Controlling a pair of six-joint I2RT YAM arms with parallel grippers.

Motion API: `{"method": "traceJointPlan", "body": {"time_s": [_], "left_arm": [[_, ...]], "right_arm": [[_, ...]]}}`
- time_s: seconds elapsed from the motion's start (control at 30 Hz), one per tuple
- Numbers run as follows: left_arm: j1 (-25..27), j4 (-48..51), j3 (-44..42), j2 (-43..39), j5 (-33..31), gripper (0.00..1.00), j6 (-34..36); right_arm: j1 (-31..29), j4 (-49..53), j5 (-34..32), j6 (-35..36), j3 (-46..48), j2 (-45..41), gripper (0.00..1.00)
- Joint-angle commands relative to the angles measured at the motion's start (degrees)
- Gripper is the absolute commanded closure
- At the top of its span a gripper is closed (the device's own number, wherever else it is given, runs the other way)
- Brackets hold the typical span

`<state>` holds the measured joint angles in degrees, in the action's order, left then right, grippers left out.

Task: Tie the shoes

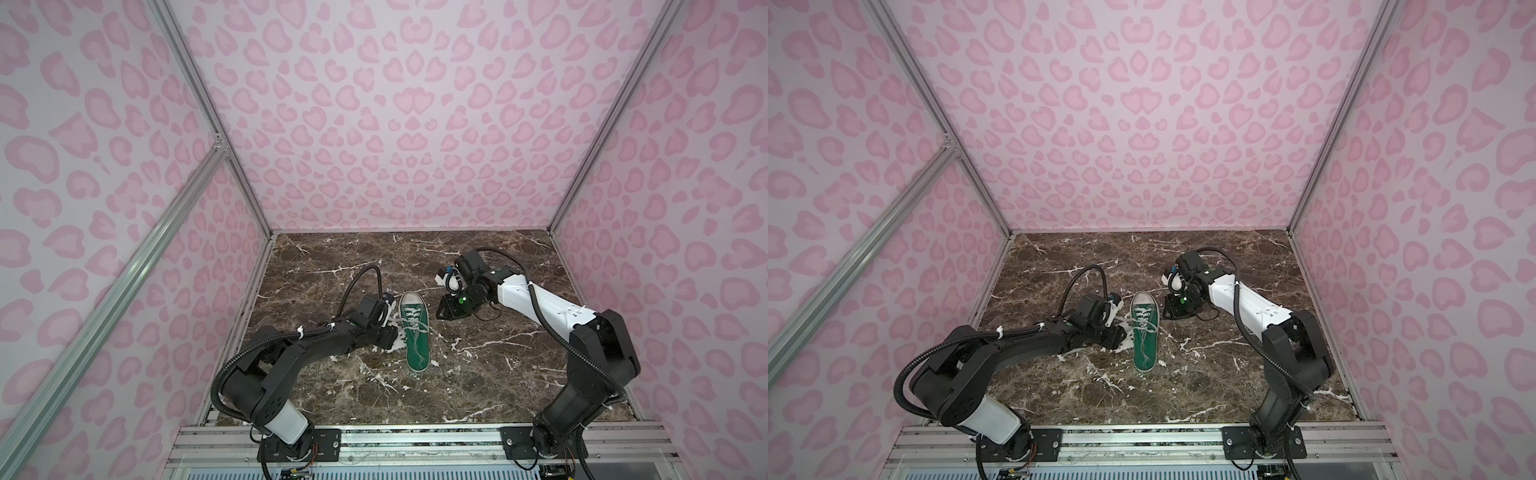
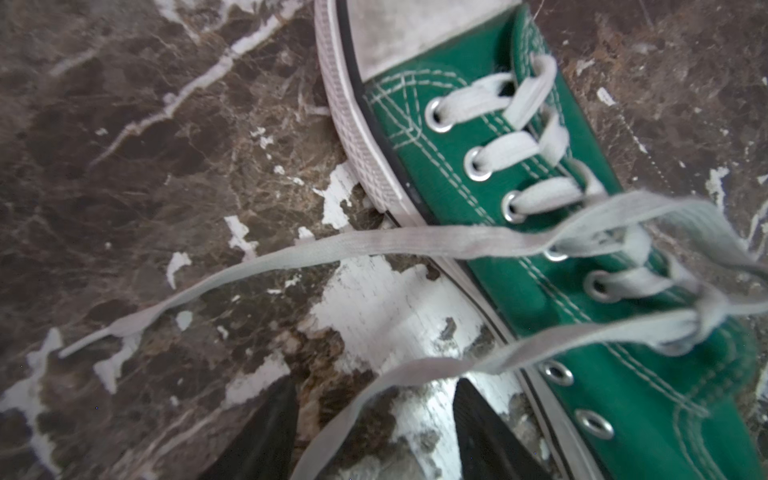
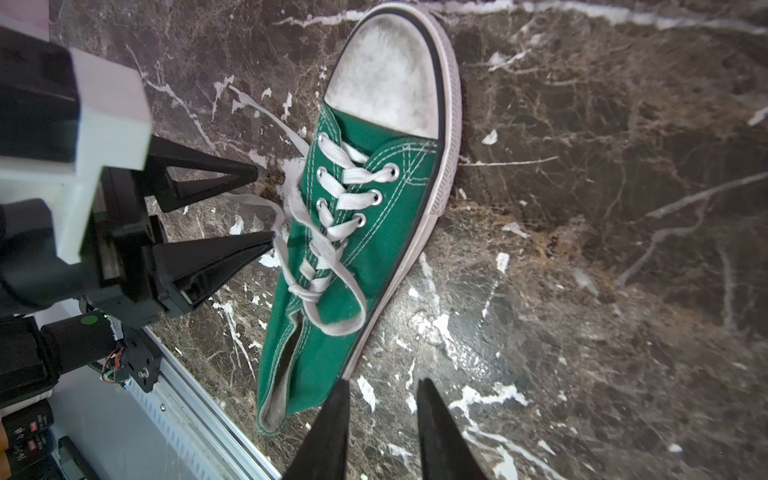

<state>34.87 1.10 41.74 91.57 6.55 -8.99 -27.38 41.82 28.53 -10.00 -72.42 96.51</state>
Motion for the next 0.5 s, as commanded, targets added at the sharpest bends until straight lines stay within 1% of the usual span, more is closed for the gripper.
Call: {"method": "traceJointPlan", "body": {"time_s": [0.0, 0.17, 0.23, 0.3, 0.4, 0.47], "left_arm": [[0.03, -4.11, -0.73, 0.72, 3.09, 0.41, 1.64], [0.02, -5.1, -0.09, 2.53, 4.1, 0.46, 2.66], [-0.04, -6.18, -0.16, 2.74, 6.06, 0.5, 3.31], [0.02, -6.72, -0.25, 2.91, 7.06, 0.59, 3.79], [0.02, -6.59, -0.21, 3.0, 7.29, 0.78, 4.58], [0.06, -5.79, 0.13, 2.87, 8.02, 0.85, 4.51]], "right_arm": [[-0.09, 0.18, 0.09, -0.55, 0.26, -0.34, 0.7], [-0.02, 0.21, 0.05, -1.07, 0.35, -0.53, 0.71], [-0.04, 0.51, -0.1, -1.24, 0.26, -0.53, 0.71], [-0.05, 0.66, -0.34, -1.34, 0.17, -0.58, 0.71], [-0.05, 0.95, -0.44, -1.43, 0.15, -0.79, 0.71], [-0.09, 1.01, -0.54, -1.47, 0.11, -0.92, 0.72]]}}
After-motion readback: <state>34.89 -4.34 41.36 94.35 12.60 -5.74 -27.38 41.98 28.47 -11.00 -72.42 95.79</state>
